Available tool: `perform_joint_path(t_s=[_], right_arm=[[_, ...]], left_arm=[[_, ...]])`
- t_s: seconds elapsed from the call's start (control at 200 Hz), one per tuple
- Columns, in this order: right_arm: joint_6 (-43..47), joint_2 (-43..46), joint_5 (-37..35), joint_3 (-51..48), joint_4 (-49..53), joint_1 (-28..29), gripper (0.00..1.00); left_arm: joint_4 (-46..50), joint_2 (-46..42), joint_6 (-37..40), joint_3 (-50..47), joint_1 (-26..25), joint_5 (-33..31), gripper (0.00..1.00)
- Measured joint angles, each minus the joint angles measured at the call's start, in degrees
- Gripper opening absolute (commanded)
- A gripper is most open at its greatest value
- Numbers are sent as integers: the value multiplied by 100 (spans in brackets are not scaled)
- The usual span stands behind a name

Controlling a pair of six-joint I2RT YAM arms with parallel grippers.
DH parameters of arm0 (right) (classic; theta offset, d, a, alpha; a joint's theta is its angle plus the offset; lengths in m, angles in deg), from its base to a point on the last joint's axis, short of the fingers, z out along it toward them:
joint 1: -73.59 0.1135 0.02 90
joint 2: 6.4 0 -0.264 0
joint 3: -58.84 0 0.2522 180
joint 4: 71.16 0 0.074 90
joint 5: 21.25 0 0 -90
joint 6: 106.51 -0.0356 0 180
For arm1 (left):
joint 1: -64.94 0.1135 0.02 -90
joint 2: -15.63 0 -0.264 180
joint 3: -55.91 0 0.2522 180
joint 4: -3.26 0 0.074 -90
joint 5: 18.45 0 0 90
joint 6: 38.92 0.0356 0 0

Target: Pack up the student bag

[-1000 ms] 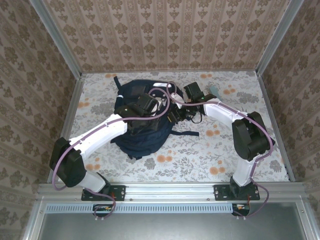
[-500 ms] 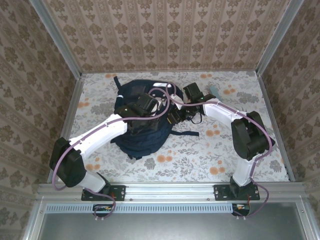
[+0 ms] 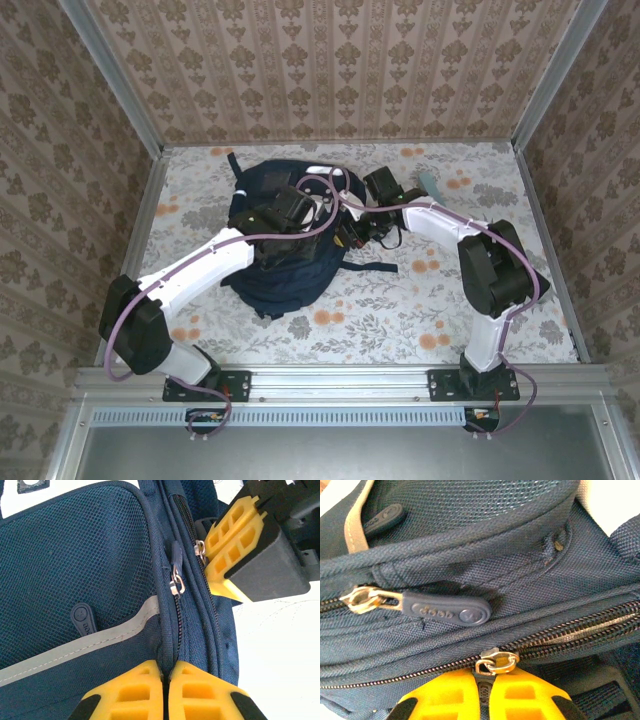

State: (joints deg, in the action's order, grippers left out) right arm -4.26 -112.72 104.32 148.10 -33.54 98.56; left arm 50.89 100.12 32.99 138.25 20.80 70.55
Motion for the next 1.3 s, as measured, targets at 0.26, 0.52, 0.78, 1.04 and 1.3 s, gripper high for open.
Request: perform_joint_path(t_s=[0.26, 0.52, 0.78, 1.04, 1.3], right_arm=[[-313, 949, -275, -1003, -398, 522, 3], [-1246, 1836, -560, -2192, -1587, 813, 1], [-2197, 2461, -951, -2693, -1987, 188, 0], [-2468, 2524, -1261, -2529, -1786, -463, 0], [-2472, 1993, -1266, -2072, -1672, -678, 0]], left_arm=[[-297, 44, -457, -111, -11, 48, 0], [-728, 129, -1099, -146, 0, 299, 20], [-1034, -188, -1679, -284, 531, 568, 61], [-662, -901, -1029, -282, 667, 590, 64], [-601, -398, 306, -271, 131, 597, 69]])
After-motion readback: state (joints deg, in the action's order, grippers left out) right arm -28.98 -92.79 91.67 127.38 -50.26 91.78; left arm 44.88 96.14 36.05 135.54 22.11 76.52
